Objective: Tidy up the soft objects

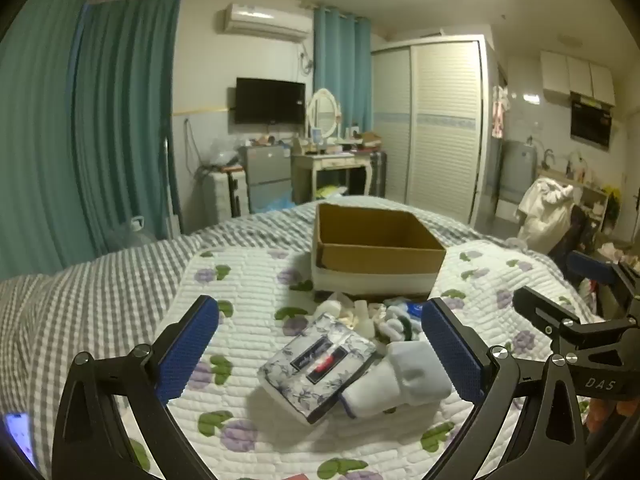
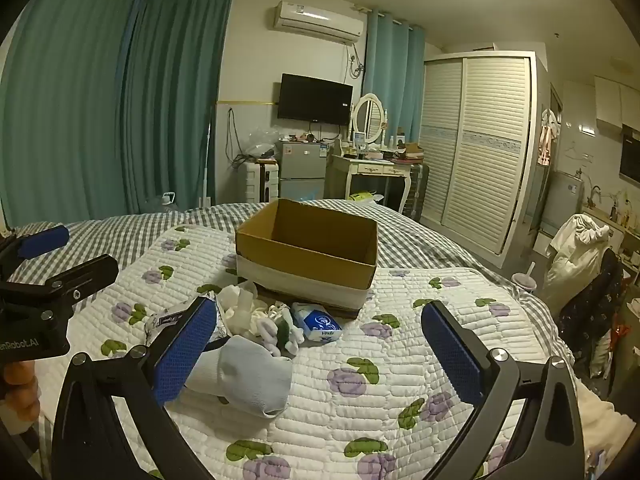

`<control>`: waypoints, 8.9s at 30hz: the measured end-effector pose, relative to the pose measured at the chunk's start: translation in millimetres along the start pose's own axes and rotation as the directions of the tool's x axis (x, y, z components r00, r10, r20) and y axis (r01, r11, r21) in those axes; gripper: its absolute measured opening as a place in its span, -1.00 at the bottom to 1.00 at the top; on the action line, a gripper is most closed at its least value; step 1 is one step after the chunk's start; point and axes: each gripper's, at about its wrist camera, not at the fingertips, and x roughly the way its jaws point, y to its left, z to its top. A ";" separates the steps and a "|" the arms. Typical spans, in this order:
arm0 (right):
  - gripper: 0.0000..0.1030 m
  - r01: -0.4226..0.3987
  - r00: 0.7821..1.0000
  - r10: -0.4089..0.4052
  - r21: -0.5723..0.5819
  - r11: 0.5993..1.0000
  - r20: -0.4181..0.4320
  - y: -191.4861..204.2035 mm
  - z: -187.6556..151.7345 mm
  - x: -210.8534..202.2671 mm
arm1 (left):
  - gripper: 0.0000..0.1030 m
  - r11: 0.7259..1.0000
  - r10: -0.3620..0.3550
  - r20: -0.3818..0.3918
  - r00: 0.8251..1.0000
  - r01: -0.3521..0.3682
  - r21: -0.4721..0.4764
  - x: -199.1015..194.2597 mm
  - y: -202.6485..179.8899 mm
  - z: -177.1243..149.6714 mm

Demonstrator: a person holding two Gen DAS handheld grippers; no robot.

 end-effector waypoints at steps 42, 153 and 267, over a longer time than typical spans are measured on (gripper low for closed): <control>1.00 -0.012 1.000 0.012 0.013 1.000 -0.013 -0.2 -5.5 7.0 | 1.00 1.000 0.004 -0.016 1.000 -0.005 -0.013 1.5 0.2 -1.4; -0.03 -0.113 0.977 0.137 0.144 0.983 -0.166 -9.0 -61.1 80.5 | -0.07 1.000 -0.001 -0.323 0.946 0.003 0.008 118.8 7.3 -94.3; -0.32 -0.148 0.934 0.188 0.150 0.978 -0.303 -44.1 -41.8 160.1 | 0.15 0.982 -0.151 -0.345 0.926 0.180 0.052 179.8 -49.9 -41.8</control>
